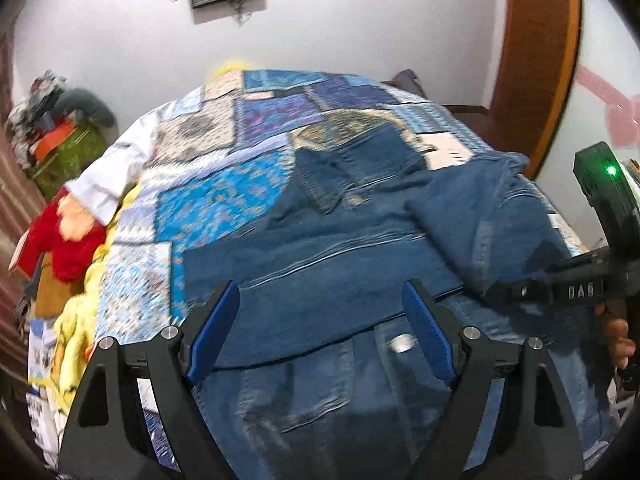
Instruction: Fold large clothes
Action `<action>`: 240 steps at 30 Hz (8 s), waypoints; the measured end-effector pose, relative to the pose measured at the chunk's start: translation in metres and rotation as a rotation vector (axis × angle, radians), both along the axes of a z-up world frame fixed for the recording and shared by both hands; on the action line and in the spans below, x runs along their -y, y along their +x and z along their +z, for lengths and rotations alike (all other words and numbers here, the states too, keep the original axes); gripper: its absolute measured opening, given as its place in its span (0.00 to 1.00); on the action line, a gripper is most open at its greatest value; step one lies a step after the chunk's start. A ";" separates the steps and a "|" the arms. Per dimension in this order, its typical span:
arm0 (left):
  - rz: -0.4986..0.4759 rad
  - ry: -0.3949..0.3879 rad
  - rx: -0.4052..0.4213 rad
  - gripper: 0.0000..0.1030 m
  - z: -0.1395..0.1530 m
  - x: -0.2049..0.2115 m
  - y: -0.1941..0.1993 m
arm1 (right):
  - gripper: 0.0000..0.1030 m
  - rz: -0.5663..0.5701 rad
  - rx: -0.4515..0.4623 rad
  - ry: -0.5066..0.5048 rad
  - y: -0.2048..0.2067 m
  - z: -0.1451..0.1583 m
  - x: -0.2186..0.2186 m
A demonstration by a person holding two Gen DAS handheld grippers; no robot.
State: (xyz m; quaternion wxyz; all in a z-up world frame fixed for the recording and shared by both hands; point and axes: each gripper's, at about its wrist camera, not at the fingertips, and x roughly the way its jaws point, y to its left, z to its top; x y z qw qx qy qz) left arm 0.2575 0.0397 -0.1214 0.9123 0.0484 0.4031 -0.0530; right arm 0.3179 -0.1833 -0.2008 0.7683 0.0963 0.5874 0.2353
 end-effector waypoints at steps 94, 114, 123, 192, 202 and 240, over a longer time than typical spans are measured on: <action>0.291 -0.156 -0.289 0.71 -0.114 -0.208 0.120 | 0.77 -0.226 0.224 -0.154 0.078 0.034 0.112; 0.401 -0.045 -0.185 0.05 -0.111 -0.218 0.158 | 0.14 -0.090 0.303 -0.167 0.185 0.018 0.039; 0.484 0.006 -0.219 0.05 -0.118 -0.262 0.170 | 0.15 -0.014 0.371 -0.323 0.236 -0.001 -0.028; 0.314 -0.439 -0.443 0.20 -0.140 -0.137 -0.112 | 0.19 -0.009 0.225 0.027 -0.106 0.039 0.059; 0.270 -0.295 -0.119 0.15 -0.027 -0.130 -0.076 | 0.16 0.030 0.393 0.057 -0.068 0.087 0.035; 0.469 -0.099 -0.249 0.21 -0.142 -0.224 0.191 | 0.16 0.033 0.278 -0.010 0.237 0.021 -0.008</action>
